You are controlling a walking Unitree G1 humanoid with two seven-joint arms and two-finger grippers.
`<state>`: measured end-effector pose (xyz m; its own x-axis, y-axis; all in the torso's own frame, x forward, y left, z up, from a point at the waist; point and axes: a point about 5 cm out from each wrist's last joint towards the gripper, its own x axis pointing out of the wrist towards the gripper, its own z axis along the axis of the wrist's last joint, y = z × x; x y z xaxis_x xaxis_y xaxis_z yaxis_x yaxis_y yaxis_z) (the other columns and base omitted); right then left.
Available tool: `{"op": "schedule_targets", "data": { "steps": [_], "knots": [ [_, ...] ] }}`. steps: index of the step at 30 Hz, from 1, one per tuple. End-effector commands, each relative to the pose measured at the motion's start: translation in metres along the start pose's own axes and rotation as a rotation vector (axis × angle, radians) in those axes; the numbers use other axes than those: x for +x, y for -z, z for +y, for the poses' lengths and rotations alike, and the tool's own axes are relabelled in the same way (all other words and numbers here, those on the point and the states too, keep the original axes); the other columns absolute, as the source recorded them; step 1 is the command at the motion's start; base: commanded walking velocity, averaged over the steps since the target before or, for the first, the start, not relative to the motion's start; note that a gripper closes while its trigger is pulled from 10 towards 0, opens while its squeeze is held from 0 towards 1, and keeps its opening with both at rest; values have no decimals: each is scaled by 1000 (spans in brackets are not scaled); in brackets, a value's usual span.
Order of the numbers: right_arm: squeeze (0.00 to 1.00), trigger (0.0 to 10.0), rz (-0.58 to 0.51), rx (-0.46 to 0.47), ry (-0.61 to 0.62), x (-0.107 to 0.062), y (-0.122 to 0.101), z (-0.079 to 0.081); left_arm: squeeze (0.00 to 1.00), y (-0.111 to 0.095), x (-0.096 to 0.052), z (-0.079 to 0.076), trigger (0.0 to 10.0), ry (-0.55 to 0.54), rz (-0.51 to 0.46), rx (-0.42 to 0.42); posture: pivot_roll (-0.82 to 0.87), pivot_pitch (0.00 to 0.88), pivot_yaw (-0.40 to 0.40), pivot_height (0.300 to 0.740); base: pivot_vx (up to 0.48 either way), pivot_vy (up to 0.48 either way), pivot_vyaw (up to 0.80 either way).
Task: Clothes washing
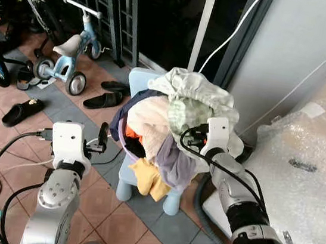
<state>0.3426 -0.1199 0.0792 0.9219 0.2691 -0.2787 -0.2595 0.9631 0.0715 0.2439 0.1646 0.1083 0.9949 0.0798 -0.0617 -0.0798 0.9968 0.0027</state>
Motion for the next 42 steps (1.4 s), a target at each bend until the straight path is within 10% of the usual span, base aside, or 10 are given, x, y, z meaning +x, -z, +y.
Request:
{"op": "schedule_targets", "data": {
  "steps": [1, 13, 16, 17, 18, 24, 31, 42],
  "knots": [
    [0, 0, -100, 53, -54, 1, -18, 6, 0, 3, 0, 2, 10000, -14, 14, 5, 26, 94, -12, 740, 0, 0, 0],
    [0, 0, -362, 183, -229, -14, -68, 21, 0, 7, 3, 0, 10000, -11, 14, 2, 9, 61, -12, 740, 0, 0, 0],
    [0, 235, -394, 88, -236, -20, -76, 18, 0, 7, 5, -2, 10000, -8, 12, 2, 8, 54, -13, 740, 0, 0, 0],
    [0, 6784, -401, 46, -229, -22, -77, 16, 0, 7, 5, -2, 10000, -8, 11, 2, 8, 54, -13, 740, 0, 0, 0],
    [1000, 10000, -405, -33, -199, -27, -75, 9, 0, 7, 6, -2, 10000, -7, 9, 2, 6, 51, -13, 740, 0, 0, 0],
    [1000, 10000, -298, -184, -179, -39, -44, -4, 0, 8, 6, -2, 10000, 1, 10, 3, 0, 52, -5, 740, 0, 0, 0],
    [1000, 10000, -266, -342, -322, -35, -34, 23, 0, 7, 7, -4, 10000, 18, 10, 8, 2, 56, 8, 740, 0, 0, 0],
    [1000, 10000, -299, -442, -54, -19, -49, 15, 0, 7, 4, -2, 10000, 9, 14, 10, 22, 65, 2, 740, 0, 0, 0]
  ]
}}
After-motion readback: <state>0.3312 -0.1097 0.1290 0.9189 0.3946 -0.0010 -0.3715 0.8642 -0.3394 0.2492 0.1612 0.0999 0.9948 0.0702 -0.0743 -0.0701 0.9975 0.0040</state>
